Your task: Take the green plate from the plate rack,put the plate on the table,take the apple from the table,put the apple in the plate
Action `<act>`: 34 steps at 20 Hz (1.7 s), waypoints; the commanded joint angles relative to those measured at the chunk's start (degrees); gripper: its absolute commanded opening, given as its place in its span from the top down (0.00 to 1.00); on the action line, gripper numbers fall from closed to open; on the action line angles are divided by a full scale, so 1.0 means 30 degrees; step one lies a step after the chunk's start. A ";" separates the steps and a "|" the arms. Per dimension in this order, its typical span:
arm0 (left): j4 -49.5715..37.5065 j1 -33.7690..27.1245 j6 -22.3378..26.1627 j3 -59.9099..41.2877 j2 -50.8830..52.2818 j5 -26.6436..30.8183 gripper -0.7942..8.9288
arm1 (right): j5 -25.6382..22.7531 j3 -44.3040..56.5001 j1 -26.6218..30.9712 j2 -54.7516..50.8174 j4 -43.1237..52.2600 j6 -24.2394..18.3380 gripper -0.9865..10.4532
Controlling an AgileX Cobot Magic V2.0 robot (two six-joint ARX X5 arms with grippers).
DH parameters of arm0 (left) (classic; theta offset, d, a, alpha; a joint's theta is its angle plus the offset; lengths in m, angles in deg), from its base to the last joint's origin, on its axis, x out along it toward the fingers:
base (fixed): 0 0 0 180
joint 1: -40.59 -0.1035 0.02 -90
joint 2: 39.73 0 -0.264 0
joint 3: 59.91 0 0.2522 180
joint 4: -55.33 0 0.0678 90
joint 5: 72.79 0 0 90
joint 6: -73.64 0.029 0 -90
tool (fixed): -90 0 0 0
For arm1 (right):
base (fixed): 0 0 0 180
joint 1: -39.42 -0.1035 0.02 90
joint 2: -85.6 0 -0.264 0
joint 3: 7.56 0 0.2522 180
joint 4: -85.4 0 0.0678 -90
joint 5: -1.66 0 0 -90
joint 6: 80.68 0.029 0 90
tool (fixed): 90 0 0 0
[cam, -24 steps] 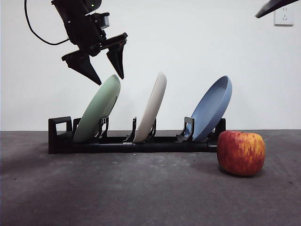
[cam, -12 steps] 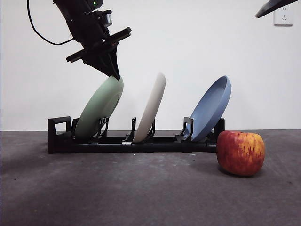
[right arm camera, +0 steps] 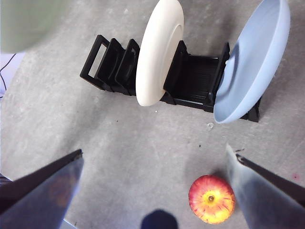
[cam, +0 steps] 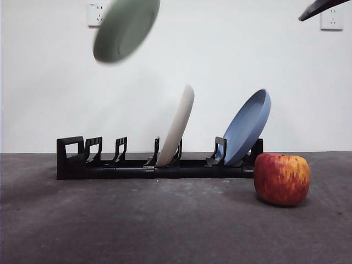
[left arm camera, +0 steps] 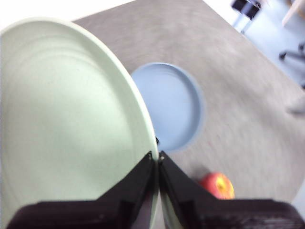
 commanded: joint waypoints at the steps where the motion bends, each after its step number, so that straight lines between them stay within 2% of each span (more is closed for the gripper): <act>1: 0.0095 0.1093 0.1188 0.0707 0.1625 0.1049 0.93 | 0.0007 -0.0102 -0.0029 0.0073 0.0109 -0.0073 0.48; 4: 0.0102 0.3701 0.1362 -0.0597 0.4779 0.4299 0.93 | 0.0015 -0.0095 -0.0022 0.0073 -0.0109 -0.0138 0.48; 7: 0.0095 0.7606 0.1508 -0.4422 0.8641 0.7839 0.93 | 0.0015 -0.0095 -0.0022 0.0073 -0.0175 -0.0117 0.48; 9: 0.0095 1.0258 0.1209 -0.7978 1.1147 0.8058 0.93 | 0.0015 -0.0095 -0.0022 0.0073 -0.0197 -0.0073 0.48; 11: 0.0095 1.2495 -0.0437 -1.1693 1.3318 0.8546 0.93 | 0.0007 -0.0102 -0.0022 0.0073 -0.0423 -0.0087 0.48; 15: 0.0087 1.5081 -0.4918 -1.8258 1.5839 1.2888 0.93 | 0.0007 -0.0095 -0.0022 0.0073 -0.0597 -0.0095 0.48; 17: 0.0087 1.5737 -0.6484 -2.0684 1.5934 1.4768 0.93 | 0.0007 -0.0102 -0.0022 0.0073 -0.0605 -0.0095 0.48; 19: -0.0685 1.5905 -0.6907 -2.2680 1.5329 1.6152 0.93 | 0.0007 -0.0095 -0.0022 0.0073 -0.0583 -0.0095 0.48; 22: -0.3147 1.5897 -0.6674 -2.4516 1.3668 1.6946 0.93 | 0.0007 -0.0095 -0.0022 0.0073 -0.0619 -0.0087 0.48; 26: -0.6375 1.5730 -0.5180 -2.4698 1.0229 1.8506 0.93 | 0.0007 -0.0095 -0.0022 0.0073 -0.0670 -0.0087 0.48; 30: -0.9267 1.5052 -0.3643 -2.4698 0.7293 1.8338 0.93 | -0.0015 -0.0095 -0.0022 0.0073 -0.0976 -0.0102 0.48; 34: -1.1023 1.4229 -0.3191 -2.4698 0.4991 1.6327 0.93 | -0.0867 -0.0095 -0.0022 0.0073 -0.1129 -0.0146 0.48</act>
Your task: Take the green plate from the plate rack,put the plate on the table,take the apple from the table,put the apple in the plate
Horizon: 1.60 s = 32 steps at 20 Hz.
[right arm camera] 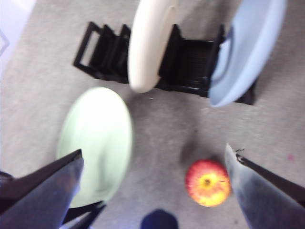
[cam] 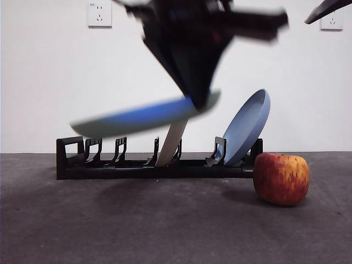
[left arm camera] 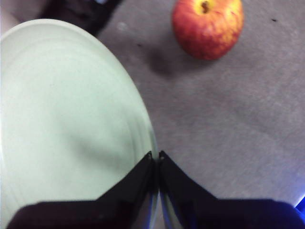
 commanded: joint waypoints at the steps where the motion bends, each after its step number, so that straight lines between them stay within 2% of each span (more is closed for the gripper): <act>1: -0.0444 -0.0284 0.0474 -0.0066 -0.1166 -0.0510 0.93 | -0.0284 -0.0066 -0.0022 0.0073 -0.0029 -0.0131 0.48; 6: -0.0896 -0.0561 0.0459 -0.0066 -0.3526 -0.0750 0.93 | -0.0284 -0.0066 -0.0022 0.0073 -0.0029 -0.0131 0.48; 10: -0.1588 -0.0612 0.0466 -0.0066 -0.4976 -0.2404 0.93 | -0.0284 -0.0066 -0.0022 0.0073 -0.0029 -0.0131 0.48; 16: -0.1574 -0.0736 0.0459 -0.0066 -0.5406 -0.2790 0.91 | -0.0284 -0.0066 -0.0022 0.0073 -0.0109 -0.0124 0.48; 17: -0.1537 -0.0874 0.0452 -0.0066 -0.5289 -0.2812 0.87 | -0.0284 -0.0066 -0.0022 0.0073 -0.0109 -0.0124 0.48; 20: -0.1027 -0.0925 0.0444 -0.0058 -0.5129 -0.2820 0.63 | -0.0284 -0.0066 -0.0022 0.0073 -0.0109 -0.0124 0.48; 22: -0.0838 -0.0918 0.0393 -0.0058 -0.4852 -0.2798 0.61 | -0.0284 -0.0066 -0.0022 0.0073 -0.0087 -0.0124 0.48; 26: -0.0670 -0.0729 0.0393 -0.0051 -0.2412 -0.2798 0.61 | -0.0379 -0.0066 -0.0022 0.0073 0.0029 -0.0204 0.48; 32: -0.1297 -0.0262 0.1005 -0.0044 0.6827 -0.2798 0.61 | -0.4218 0.0095 -0.0022 0.0073 -0.0692 -0.1071 0.48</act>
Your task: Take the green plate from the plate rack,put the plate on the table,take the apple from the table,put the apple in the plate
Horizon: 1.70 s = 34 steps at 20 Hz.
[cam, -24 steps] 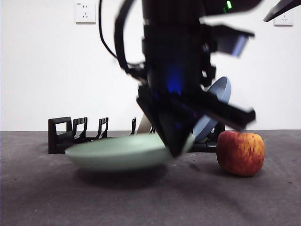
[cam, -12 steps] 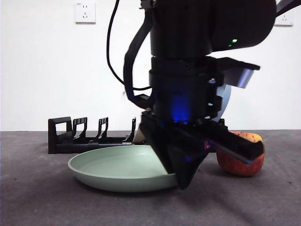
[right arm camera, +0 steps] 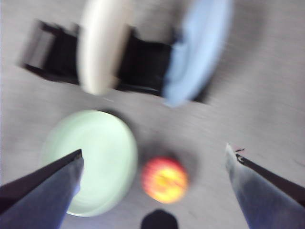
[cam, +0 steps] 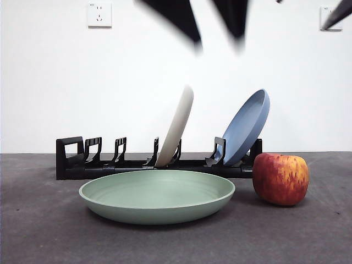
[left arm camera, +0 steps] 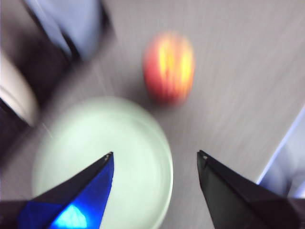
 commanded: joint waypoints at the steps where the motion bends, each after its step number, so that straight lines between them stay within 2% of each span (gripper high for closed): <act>1: -0.0321 -0.0175 0.1078 -0.0073 0.3417 -0.0007 0.61 | -0.0510 0.0291 -0.0036 -0.0015 -0.0401 -0.0459 0.48; 4: -0.0313 -0.0889 0.2492 -0.0073 0.7351 -0.0138 0.61 | -0.0517 0.2645 -0.0561 -0.1566 0.0379 -0.0117 0.48; 9: 0.2033 -0.2317 0.2856 -0.0073 1.1897 -0.0852 0.61 | -0.1151 0.9260 -0.2557 -0.6433 0.2674 0.2557 0.48; 12: 0.5282 -0.2455 0.2025 -0.0073 1.3835 -0.1202 0.62 | -0.2812 1.1854 -0.4102 -0.8349 0.3133 0.4211 0.48; 14: 0.7570 -0.2455 0.0729 -0.0073 1.4732 -0.3111 0.62 | -0.3934 1.2568 -0.4809 -0.8488 0.3235 0.4561 0.48; 16: 0.9216 -0.2455 0.0029 -0.0073 1.5489 -0.4350 0.62 | -0.4277 1.2896 -0.5377 -0.8072 0.4138 0.4641 0.48; 20: 1.1482 -0.2455 -0.1464 -0.0080 1.6837 -0.4357 0.62 | -0.4867 1.2881 -0.5552 -0.6011 0.6790 0.4554 0.48; 27: 1.1664 -0.2455 -0.2783 -0.0146 1.8950 -0.5748 0.62 | -0.4867 1.2794 -0.5530 -0.2288 0.9107 0.4422 0.48; 31: 1.1672 -0.2455 -0.3570 -0.0146 2.0422 -0.5880 0.62 | -0.4889 1.2794 -0.5530 0.0204 1.0149 0.4415 0.48; 34: 1.1664 -0.2455 -0.3657 -0.0153 2.0946 -0.6390 0.62 | -0.4889 1.2794 -0.5530 0.1515 1.0550 0.4342 0.48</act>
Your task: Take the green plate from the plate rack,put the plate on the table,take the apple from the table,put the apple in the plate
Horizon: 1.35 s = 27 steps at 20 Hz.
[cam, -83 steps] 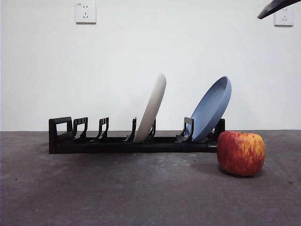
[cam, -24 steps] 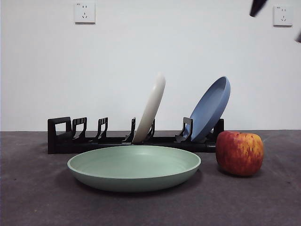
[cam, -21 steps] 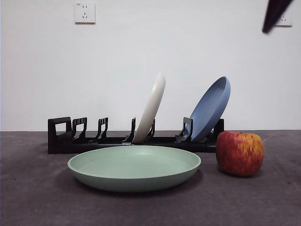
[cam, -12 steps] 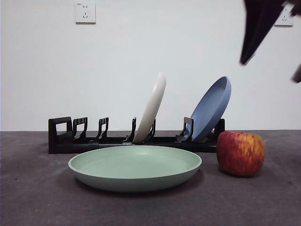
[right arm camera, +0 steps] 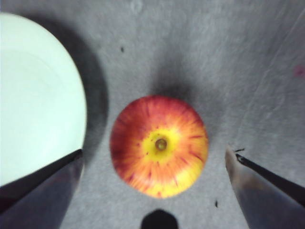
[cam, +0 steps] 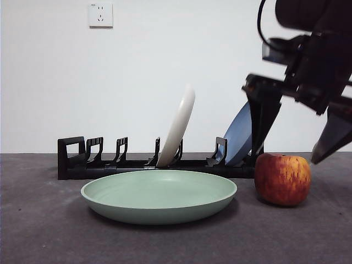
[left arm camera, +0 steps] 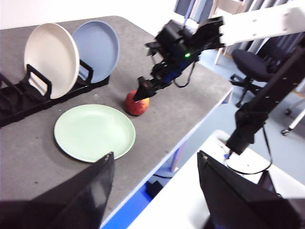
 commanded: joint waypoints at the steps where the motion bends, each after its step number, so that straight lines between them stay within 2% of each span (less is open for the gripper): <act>1: -0.0087 -0.0058 -0.0226 -0.0117 0.0219 -0.0197 0.62 | -0.0095 0.0073 -0.0022 0.0816 0.0335 -0.0029 0.48; 2: -0.0087 -0.0066 -0.0219 -0.0117 0.0219 -0.0197 0.62 | -0.0102 0.0073 -0.0022 0.1100 0.0386 -0.0022 0.49; 3: -0.0087 -0.0066 -0.0211 -0.0117 0.0219 -0.0197 0.62 | -0.0131 0.0073 -0.0022 0.1297 0.0379 -0.0022 0.55; 4: -0.0087 -0.0066 -0.0204 -0.0117 0.0219 -0.0197 0.62 | -0.0386 0.0073 -0.0022 0.1370 0.0393 -0.0015 0.64; 6: -0.0087 -0.0066 -0.0197 -0.0117 0.0219 -0.0189 0.62 | -0.1049 0.0073 -0.0022 0.1348 0.0437 -0.0036 0.92; 11: -0.0087 -0.0066 -0.0168 -0.0117 0.0219 -0.0168 0.62 | -0.0911 0.0066 -0.0036 0.0925 0.0306 -0.0058 0.92; 14: -0.0087 -0.0066 -0.0153 -0.0124 0.0219 -0.0036 0.62 | 0.0787 0.0066 -0.0109 -0.0313 0.0328 0.0386 0.92; 16: -0.0087 -0.0066 -0.0160 -0.0153 0.0219 0.0007 0.62 | 0.2127 0.0066 -0.0576 -0.1596 0.1202 0.1158 0.92; 19: -0.0087 -0.0066 -0.0175 -0.0714 0.0219 0.0554 0.62 | 0.5013 0.0051 -0.1763 -0.3053 0.4102 0.3060 0.92; 20: -0.0087 -0.0058 -0.0175 -0.1035 0.0219 0.0619 0.62 | 0.5370 -0.0015 -0.2390 -0.3235 0.5238 0.3767 0.92; 23: -0.0197 -0.0058 -0.0204 -0.2018 0.0219 0.0619 0.62 | 0.4422 -0.0809 -0.4095 -0.2951 0.6353 0.4138 0.92; 25: -0.0197 -0.0058 -0.0262 -0.2688 0.0219 0.0678 0.62 | 0.2849 -0.1719 -0.5136 -0.2251 0.6222 0.3723 0.92; 27: -0.0211 -0.0058 -0.0430 -0.3016 0.0211 0.0889 0.62 | 0.1931 -0.2885 -0.5712 -0.1268 0.5756 0.3220 0.92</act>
